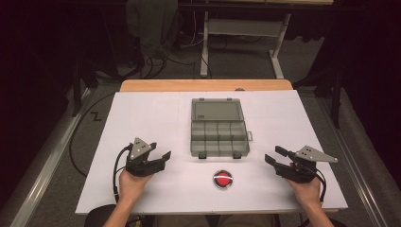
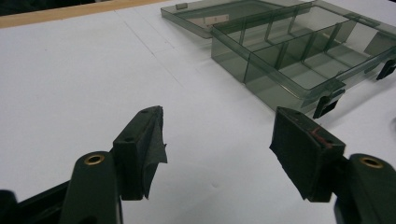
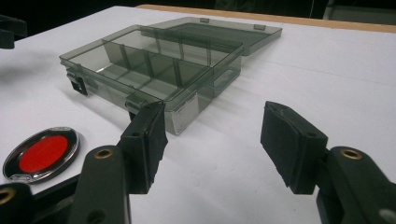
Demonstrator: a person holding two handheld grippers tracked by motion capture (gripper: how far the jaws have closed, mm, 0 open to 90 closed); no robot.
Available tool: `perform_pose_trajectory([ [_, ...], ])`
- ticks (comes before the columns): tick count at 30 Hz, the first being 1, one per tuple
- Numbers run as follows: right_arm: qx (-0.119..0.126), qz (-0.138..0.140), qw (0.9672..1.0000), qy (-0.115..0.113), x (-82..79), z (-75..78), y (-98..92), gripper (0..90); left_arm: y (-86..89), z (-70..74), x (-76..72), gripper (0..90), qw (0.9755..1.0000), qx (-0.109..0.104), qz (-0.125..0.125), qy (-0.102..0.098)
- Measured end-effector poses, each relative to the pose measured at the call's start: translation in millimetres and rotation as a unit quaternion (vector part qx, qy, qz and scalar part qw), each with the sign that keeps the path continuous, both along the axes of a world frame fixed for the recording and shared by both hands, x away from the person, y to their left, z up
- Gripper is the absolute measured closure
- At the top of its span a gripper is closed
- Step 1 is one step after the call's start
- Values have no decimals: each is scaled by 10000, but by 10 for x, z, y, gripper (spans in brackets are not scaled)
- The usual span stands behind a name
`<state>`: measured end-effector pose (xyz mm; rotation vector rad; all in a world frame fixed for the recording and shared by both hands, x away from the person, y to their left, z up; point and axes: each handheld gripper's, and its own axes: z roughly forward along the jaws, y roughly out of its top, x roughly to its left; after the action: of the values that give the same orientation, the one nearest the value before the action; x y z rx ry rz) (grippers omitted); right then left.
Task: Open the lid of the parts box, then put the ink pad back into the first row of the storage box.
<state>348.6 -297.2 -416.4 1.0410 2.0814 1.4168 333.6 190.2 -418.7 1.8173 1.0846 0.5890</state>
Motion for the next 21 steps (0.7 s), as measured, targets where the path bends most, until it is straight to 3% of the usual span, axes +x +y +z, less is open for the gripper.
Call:
perform_pose_trajectory([
  [13, -175, 29, 9998, 36, 42, 45, 68, 412, 18, -22, 18, 346, 10000, -22, 55, 20],
  [21, -305, 198, 9992, 135, 8, 104, 131, 401, -36, -35, 24, 341, 9998, 168, -54, 15],
])
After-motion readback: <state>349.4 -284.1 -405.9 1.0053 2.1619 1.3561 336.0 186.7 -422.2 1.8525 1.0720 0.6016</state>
